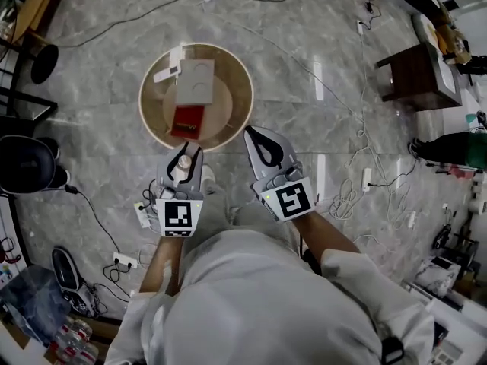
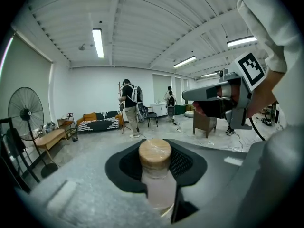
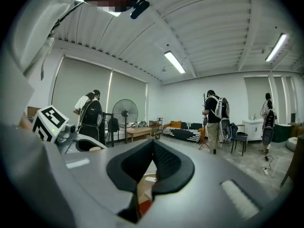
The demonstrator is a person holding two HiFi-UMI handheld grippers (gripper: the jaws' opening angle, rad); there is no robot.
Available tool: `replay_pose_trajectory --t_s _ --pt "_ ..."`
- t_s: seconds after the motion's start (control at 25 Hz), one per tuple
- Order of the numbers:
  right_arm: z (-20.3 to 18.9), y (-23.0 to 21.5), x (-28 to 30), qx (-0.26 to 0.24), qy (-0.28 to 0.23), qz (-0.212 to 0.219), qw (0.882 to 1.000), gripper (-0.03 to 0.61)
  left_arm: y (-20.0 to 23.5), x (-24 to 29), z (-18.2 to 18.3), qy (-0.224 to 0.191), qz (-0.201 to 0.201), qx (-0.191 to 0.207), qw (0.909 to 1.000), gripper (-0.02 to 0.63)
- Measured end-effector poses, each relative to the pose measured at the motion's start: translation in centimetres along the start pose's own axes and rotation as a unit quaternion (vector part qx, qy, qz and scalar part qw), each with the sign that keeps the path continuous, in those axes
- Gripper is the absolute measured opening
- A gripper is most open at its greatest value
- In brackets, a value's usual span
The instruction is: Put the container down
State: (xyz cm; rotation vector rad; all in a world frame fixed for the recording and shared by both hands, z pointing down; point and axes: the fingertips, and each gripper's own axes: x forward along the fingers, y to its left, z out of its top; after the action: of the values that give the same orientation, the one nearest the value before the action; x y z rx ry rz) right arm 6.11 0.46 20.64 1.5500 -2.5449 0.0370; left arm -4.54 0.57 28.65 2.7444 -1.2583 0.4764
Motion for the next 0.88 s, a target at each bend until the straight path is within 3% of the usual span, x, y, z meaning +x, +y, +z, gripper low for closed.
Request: replay_pose_trajectory --t_s 0.16,0.36,0.64,0.88 --pt "-2.9 -1.5 3.9 0.003 0.000 0.004 1.000 0.004 1.2 3.5 -3.3 0.008 -0.007 -0.011 0.9999 0.112" --pt "-7.4 -3.8 8.5 0.045 -0.003 -0.004 0.999 0.011 2.2 7.9 -9.2 0.030 0.005 -0.024 0.9992 0.112" --pt "-18.5 -6.8 13.3 0.043 0.016 -0.002 0.999 0.011 4.6 15.1 -18.3 0.047 0.050 -0.054 0.9962 0.112" --pt "-27.2 -7.5 16.5 0.063 0.035 0.014 0.997 0.009 5.7 20.2 -26.1 0.059 0.074 -0.055 0.9940 0.112"
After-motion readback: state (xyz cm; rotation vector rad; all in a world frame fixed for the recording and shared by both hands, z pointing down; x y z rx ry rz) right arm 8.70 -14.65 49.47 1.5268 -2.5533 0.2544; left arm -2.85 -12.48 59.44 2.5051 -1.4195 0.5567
